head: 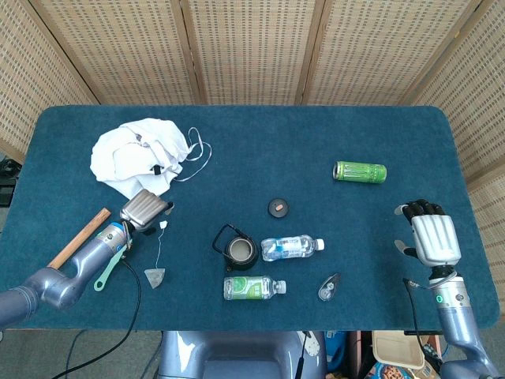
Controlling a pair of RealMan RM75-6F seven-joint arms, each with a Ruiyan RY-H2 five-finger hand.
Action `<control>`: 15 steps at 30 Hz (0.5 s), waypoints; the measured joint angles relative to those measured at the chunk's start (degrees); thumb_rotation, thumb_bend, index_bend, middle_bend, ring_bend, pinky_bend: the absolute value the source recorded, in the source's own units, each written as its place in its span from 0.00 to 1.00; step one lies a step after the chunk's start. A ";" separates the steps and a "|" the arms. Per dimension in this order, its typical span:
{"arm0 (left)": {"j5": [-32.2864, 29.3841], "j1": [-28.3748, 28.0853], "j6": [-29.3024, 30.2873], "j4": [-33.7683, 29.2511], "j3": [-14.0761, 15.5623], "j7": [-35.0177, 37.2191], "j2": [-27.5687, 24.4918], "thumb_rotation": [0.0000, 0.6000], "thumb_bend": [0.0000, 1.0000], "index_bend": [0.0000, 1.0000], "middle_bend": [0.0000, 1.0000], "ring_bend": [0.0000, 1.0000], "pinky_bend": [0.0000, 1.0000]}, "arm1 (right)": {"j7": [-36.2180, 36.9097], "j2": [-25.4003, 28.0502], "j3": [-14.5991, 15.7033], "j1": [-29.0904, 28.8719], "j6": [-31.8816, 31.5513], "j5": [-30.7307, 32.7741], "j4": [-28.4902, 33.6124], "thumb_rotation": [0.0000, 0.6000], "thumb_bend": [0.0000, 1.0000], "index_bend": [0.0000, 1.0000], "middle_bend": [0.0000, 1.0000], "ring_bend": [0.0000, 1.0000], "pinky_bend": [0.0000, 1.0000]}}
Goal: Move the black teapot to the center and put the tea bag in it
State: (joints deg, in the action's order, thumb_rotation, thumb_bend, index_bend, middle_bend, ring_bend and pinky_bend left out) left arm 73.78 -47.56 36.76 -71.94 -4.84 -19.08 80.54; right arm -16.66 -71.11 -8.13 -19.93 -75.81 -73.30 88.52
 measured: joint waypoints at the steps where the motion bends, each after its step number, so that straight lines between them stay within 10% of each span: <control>1: -0.21 -0.06 -0.03 0.37 0.09 -0.02 0.32 1.00 0.26 0.41 0.77 0.72 0.64 | 0.03 0.00 -0.02 0.02 0.06 0.02 -0.02 1.00 0.32 0.41 0.43 0.28 0.35; 15: -2.41 -0.46 -0.05 5.71 0.59 1.90 4.94 1.00 0.26 0.45 0.77 0.73 0.64 | 0.49 -0.03 -0.29 0.80 0.27 0.50 -0.48 1.00 0.32 0.41 0.43 0.28 0.35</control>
State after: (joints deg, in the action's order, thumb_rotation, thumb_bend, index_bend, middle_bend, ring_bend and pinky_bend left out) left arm 71.37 -48.02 36.71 -66.23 -4.25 -17.19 85.48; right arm -16.17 -71.14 -8.42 -19.13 -75.54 -72.81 88.04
